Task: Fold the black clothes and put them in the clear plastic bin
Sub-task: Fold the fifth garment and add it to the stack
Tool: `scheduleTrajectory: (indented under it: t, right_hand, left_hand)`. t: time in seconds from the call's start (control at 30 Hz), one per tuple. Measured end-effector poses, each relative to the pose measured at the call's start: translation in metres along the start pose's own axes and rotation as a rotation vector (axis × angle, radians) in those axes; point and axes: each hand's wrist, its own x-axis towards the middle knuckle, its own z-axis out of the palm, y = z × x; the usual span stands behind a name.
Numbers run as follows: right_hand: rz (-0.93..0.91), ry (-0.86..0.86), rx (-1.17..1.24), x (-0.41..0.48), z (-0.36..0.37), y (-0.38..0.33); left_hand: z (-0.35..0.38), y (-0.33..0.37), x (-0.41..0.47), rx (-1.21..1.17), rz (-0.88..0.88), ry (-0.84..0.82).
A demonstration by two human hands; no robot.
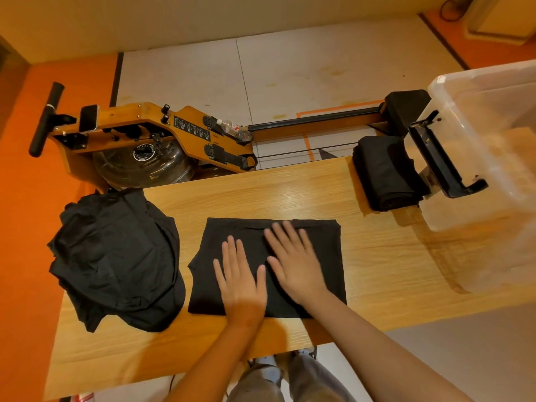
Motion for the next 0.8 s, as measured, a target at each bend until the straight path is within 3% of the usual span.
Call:
scheduleTrajectory:
  t: [0.1, 0.23, 0.47, 0.63, 0.7, 0.8]
  right_hand:
    - [-0.141, -0.153, -0.003, 0.016, 0.009, 0.004]
    - [-0.173, -0.174, -0.095, 0.019, 0.016, 0.035]
    - [0.252, -0.125, -0.102, -0.015, 0.007, 0.067]
    - [0.51, -0.062, -0.063, -0.07, 0.015, 0.058]
    - [0.551, -0.046, -0.058, -0.086, 0.019, 0.049]
    - [0.534, 0.048, -0.092, -0.087, 0.008, 0.041]
  left_hand:
    - [0.019, 0.026, -0.036, -0.084, -0.062, -0.063]
    - [0.018, 0.02, -0.034, 0.011, -0.04, -0.136]
    - [0.003, -0.056, 0.024, 0.285, 0.424, -0.232]
    - [-0.011, -0.075, 0.057, 0.35, 0.67, -0.303]
    - [-0.016, -0.073, 0.065, 0.353, 0.694, -0.289]
    - [-0.025, -0.055, 0.056, 0.252, 0.505, -0.166]
